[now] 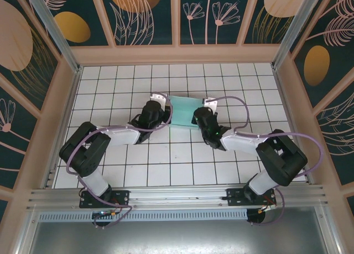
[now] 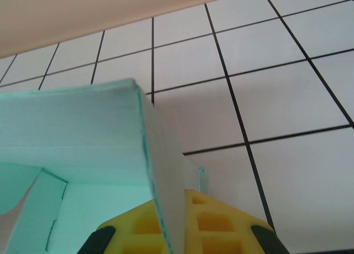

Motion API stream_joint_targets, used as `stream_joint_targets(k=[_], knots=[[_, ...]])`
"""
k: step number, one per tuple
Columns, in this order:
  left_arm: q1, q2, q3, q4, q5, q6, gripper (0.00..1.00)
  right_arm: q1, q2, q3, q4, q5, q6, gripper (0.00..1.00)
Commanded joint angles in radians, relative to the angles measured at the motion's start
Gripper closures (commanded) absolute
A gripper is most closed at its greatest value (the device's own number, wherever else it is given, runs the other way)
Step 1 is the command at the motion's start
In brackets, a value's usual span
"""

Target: Fold the paper box

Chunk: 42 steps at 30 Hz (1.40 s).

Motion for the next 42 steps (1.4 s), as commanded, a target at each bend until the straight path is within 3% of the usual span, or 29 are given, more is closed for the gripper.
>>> stream_joint_targets(k=[1, 12, 23, 26, 30, 33, 39, 42], knots=[[-0.037, 0.031, -0.026, 0.180, -0.035, -0.011, 1.00, 0.038, -0.028, -0.060, 0.149, 0.062, -0.032, 1.00], [-0.138, 0.082, -0.162, 0.422, -0.128, 0.035, 1.00, 0.132, -0.038, -0.209, 0.278, 0.156, -0.012, 1.00], [-0.172, 0.133, -0.187, 0.495, -0.135, 0.027, 1.00, 0.203, -0.020, -0.275, 0.299, 0.189, 0.042, 0.98], [-0.172, 0.121, -0.186, 0.473, -0.155, 0.038, 1.00, 0.203, -0.078, -0.287, 0.307, 0.175, 0.000, 0.87], [-0.173, 0.106, -0.178, 0.428, -0.183, 0.070, 1.00, 0.198, -0.224, -0.300, 0.302, 0.118, -0.089, 0.51], [-0.173, 0.104, -0.163, 0.386, -0.203, 0.095, 1.00, 0.192, -0.363, -0.321, 0.273, 0.077, -0.132, 0.36], [-0.173, 0.099, -0.156, 0.366, -0.217, 0.117, 1.00, 0.147, -0.637, -0.319, 0.090, 0.056, -0.134, 0.30], [-0.173, 0.102, -0.148, 0.359, -0.206, 0.122, 1.00, 0.078, -0.717, -0.274, -0.060, 0.024, -0.055, 0.30]])
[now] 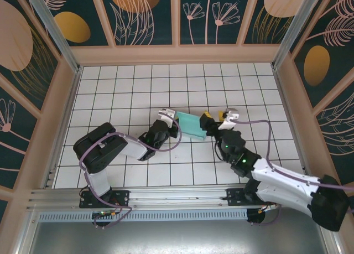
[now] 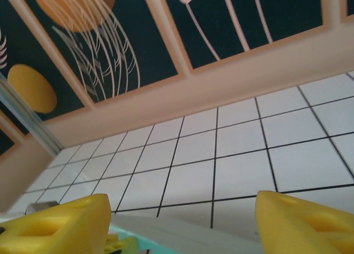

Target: Fold the paper box

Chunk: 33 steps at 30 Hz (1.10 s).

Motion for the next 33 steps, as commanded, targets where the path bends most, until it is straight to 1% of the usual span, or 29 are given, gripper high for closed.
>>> stream_joint_targets(k=[1, 2, 4, 6, 7, 8, 9, 13, 16, 21, 25, 30, 33], knots=[[-0.003, -0.015, 0.022, -0.040, -0.008, 0.026, 1.00, -0.095, -0.050, 0.062, -0.240, -0.058, 0.108, 0.30], [-0.003, -0.012, 0.023, -0.040, -0.006, 0.027, 1.00, -0.148, -0.048, 0.090, -0.305, -0.107, 0.170, 0.30], [-0.003, -0.011, 0.028, -0.043, -0.002, 0.028, 1.00, -0.290, -0.011, 0.140, -0.403, -0.286, 0.283, 0.30], [-0.003, -0.012, 0.034, -0.048, 0.006, 0.027, 1.00, -0.410, 0.057, 0.176, -0.450, -0.492, 0.385, 0.30], [-0.002, -0.013, 0.035, -0.049, 0.011, 0.027, 1.00, -0.442, 0.095, 0.187, -0.456, -0.573, 0.417, 0.30], [-0.002, -0.014, 0.036, -0.049, 0.015, 0.025, 1.00, -0.458, 0.123, 0.194, -0.458, -0.603, 0.447, 0.30], [-0.002, -0.015, 0.036, -0.049, 0.018, 0.024, 1.00, -0.464, 0.154, 0.202, -0.458, -0.604, 0.473, 0.31], [-0.002, -0.020, 0.036, -0.055, 0.035, 0.023, 1.00, -0.489, 0.255, 0.213, -0.412, -0.700, 0.530, 0.32], [-0.002, -0.022, 0.041, -0.064, 0.054, 0.024, 1.00, -0.493, 0.317, 0.204, -0.346, -0.759, 0.564, 0.27], [-0.003, -0.025, 0.050, -0.075, 0.080, 0.013, 1.00, -0.493, 0.379, 0.159, -0.218, -0.833, 0.654, 0.25], [-0.002, -0.010, 0.064, -0.080, 0.104, 0.003, 1.00, -0.491, 0.397, 0.130, -0.155, -0.840, 0.679, 0.27], [-0.003, 0.009, 0.058, -0.074, 0.107, -0.003, 1.00, -0.491, 0.419, 0.126, -0.178, -0.819, 0.619, 0.27], [-0.002, 0.015, 0.055, -0.074, 0.116, -0.012, 0.96, -0.486, 0.436, 0.122, -0.198, -0.808, 0.584, 0.27]])
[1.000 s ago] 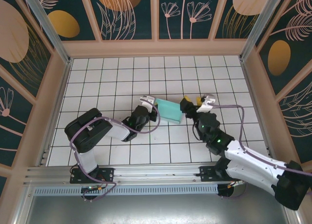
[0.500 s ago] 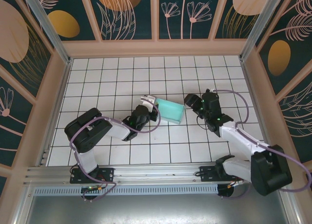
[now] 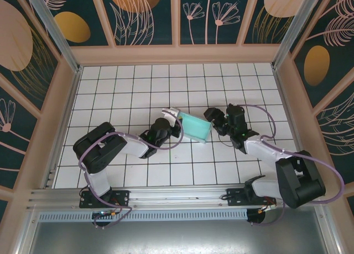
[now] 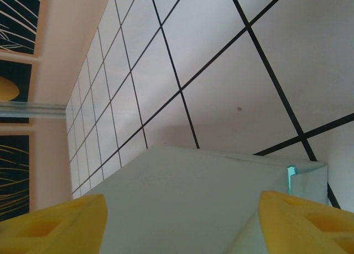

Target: Fold the paper box

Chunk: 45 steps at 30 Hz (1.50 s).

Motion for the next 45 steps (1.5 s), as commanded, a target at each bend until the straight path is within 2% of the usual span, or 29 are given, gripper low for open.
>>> stream_joint_targets(k=[1, 7, 13, 14, 19, 22, 26, 30, 34, 39, 42, 45], knots=[[-0.003, 0.018, 0.008, -0.007, 0.031, -0.020, 0.93, 0.002, 0.019, -0.019, 0.010, 0.007, -0.053, 0.27], [-0.003, 0.006, -0.003, -0.001, 0.040, -0.022, 0.78, 0.009, 0.047, -0.019, -0.040, 0.053, -0.121, 0.26], [-0.003, -0.032, -0.034, 0.015, 0.071, -0.024, 0.67, 0.009, 0.072, -0.020, -0.050, 0.064, -0.142, 0.26], [-0.003, -0.041, -0.045, 0.022, 0.077, -0.028, 0.63, 0.009, 0.076, -0.019, -0.050, 0.066, -0.141, 0.26], [-0.003, -0.133, -0.126, 0.050, 0.118, -0.023, 0.31, 0.009, 0.093, -0.013, -0.050, 0.068, -0.147, 0.26], [-0.002, -0.184, -0.150, 0.001, 0.152, -0.021, 0.14, 0.010, 0.100, -0.008, -0.052, 0.067, -0.152, 0.26], [0.001, -0.269, -0.193, -0.002, 0.203, -0.050, 0.01, 0.009, 0.105, -0.003, -0.056, 0.072, -0.160, 0.26], [0.027, -0.373, -0.178, -0.058, 0.237, -0.104, 0.01, 0.010, 0.107, -0.005, -0.058, 0.079, -0.174, 0.26], [0.092, -0.421, -0.108, -0.146, 0.231, -0.198, 0.01, 0.011, 0.111, -0.012, -0.050, 0.081, -0.192, 0.26], [0.136, -0.309, 0.150, -0.529, 0.134, -0.245, 0.01, 0.015, 0.113, -0.015, -0.048, 0.083, -0.203, 0.26], [0.145, -0.245, 0.213, -0.588, 0.150, -0.262, 0.05, 0.015, 0.109, -0.014, -0.035, 0.064, -0.204, 0.26], [0.157, -0.199, 0.253, -0.621, 0.228, -0.289, 0.06, 0.015, 0.102, -0.001, -0.036, 0.044, -0.211, 0.26]])
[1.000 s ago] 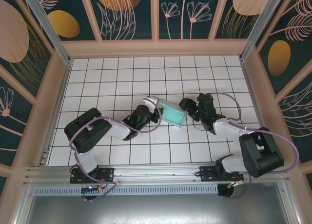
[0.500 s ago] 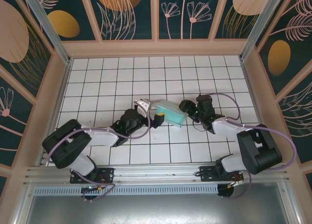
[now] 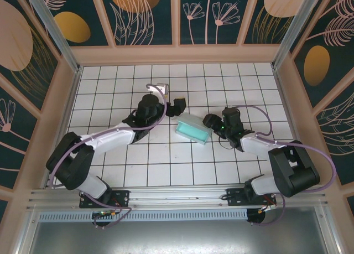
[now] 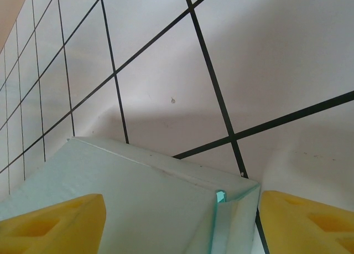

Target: Fold the paper box

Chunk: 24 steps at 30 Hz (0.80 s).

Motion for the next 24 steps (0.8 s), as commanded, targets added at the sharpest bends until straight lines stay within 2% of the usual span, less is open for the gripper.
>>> stream_joint_targets(k=[1, 4, 9, 18, 21, 24], knots=[[0.014, 0.064, 0.046, -0.164, 0.076, -0.057, 0.07, 0.007, -0.004, 0.005, 0.001, -0.010, -0.029, 0.26], [0.016, 0.112, 0.092, -0.226, 0.130, -0.064, 0.11, 0.005, -0.012, 0.022, -0.019, -0.008, -0.058, 0.26], [0.016, 0.198, 0.128, -0.307, 0.153, -0.058, 0.21, 0.006, -0.011, 0.024, -0.036, 0.003, -0.074, 0.26], [0.017, 0.231, 0.015, -0.303, 0.166, -0.048, 0.26, 0.006, 0.064, 0.001, -0.010, -0.025, -0.106, 0.26], [0.017, 0.240, -0.011, -0.277, 0.178, -0.051, 0.35, 0.007, 0.096, -0.001, 0.008, -0.032, -0.115, 0.27], [0.017, 0.265, -0.017, -0.273, 0.199, -0.047, 0.43, 0.007, 0.131, 0.009, 0.009, -0.030, -0.133, 0.34]])
